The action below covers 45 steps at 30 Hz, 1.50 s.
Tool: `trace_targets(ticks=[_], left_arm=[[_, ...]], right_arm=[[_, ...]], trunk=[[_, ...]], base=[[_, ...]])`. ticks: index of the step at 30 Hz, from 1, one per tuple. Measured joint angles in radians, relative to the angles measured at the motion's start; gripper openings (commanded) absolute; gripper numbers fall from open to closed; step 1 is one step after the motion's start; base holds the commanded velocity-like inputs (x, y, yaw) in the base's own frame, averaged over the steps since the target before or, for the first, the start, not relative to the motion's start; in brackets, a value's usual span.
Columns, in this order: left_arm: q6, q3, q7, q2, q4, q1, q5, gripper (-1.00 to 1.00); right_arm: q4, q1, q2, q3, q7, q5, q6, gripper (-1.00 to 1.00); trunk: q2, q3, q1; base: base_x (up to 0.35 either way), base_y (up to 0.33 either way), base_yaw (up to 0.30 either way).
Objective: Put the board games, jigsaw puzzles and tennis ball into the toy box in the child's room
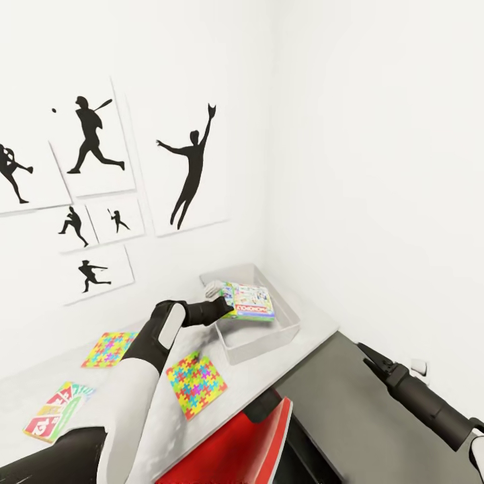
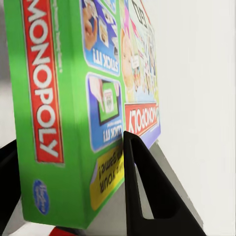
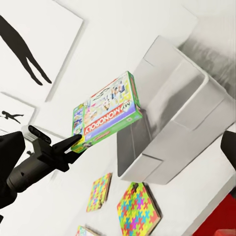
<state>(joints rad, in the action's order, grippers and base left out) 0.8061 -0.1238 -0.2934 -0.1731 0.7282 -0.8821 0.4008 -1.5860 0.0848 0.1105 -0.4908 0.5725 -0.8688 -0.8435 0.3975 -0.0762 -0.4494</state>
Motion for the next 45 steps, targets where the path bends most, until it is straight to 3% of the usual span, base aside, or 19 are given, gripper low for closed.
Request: trace_targets(ticks=[4,9,28,31,34,37,45], left_arm=[[0.000,0.030,0.000,0.000,0.000,0.000,0.028,-1.00],[-0.003,0.055,0.000,0.000,0.000,0.000,0.036,-1.00],[-0.010,0.061,0.000,0.000,0.001,-0.005,0.041,-1.00],[-0.009,0.061,0.001,0.000,0.003,-0.014,0.070,-1.00],[-0.009,0.061,0.009,0.000,0.007,-0.021,0.125,-1.00],[-0.010,0.061,0.012,0.000,0.008,-0.026,0.143,-1.00],[-0.014,0.062,0.015,0.000,0.006,-0.031,0.150,-1.00]], right_arm=[[0.000,0.000,0.000,-0.003,0.008,0.000,0.000,1.00],[0.001,-0.001,0.000,-0.010,0.031,0.001,0.000,1.00],[0.002,-0.002,0.000,-0.017,0.038,0.001,0.000,1.00],[0.002,-0.002,0.000,-0.017,0.039,0.001,0.000,1.00],[0.002,-0.002,0.000,-0.018,0.039,0.001,0.000,1.00],[0.002,-0.002,0.000,-0.026,0.046,0.001,0.000,1.00],[0.003,-0.002,0.000,-0.043,0.071,0.001,0.000,1.00]], trunk=[[0.000,-0.007,0.000],[0.000,-0.015,0.000],[0.000,-0.046,0.000],[0.000,-0.051,0.000],[0.000,-0.056,0.000],[0.000,-0.060,0.000],[0.000,-0.074,0.000]], base=[[0.000,0.000,0.000],[0.000,0.000,0.000],[0.000,0.000,0.000],[0.000,0.000,0.000],[0.000,0.000,0.000],[0.000,0.000,0.000],[0.000,0.000,0.000]])
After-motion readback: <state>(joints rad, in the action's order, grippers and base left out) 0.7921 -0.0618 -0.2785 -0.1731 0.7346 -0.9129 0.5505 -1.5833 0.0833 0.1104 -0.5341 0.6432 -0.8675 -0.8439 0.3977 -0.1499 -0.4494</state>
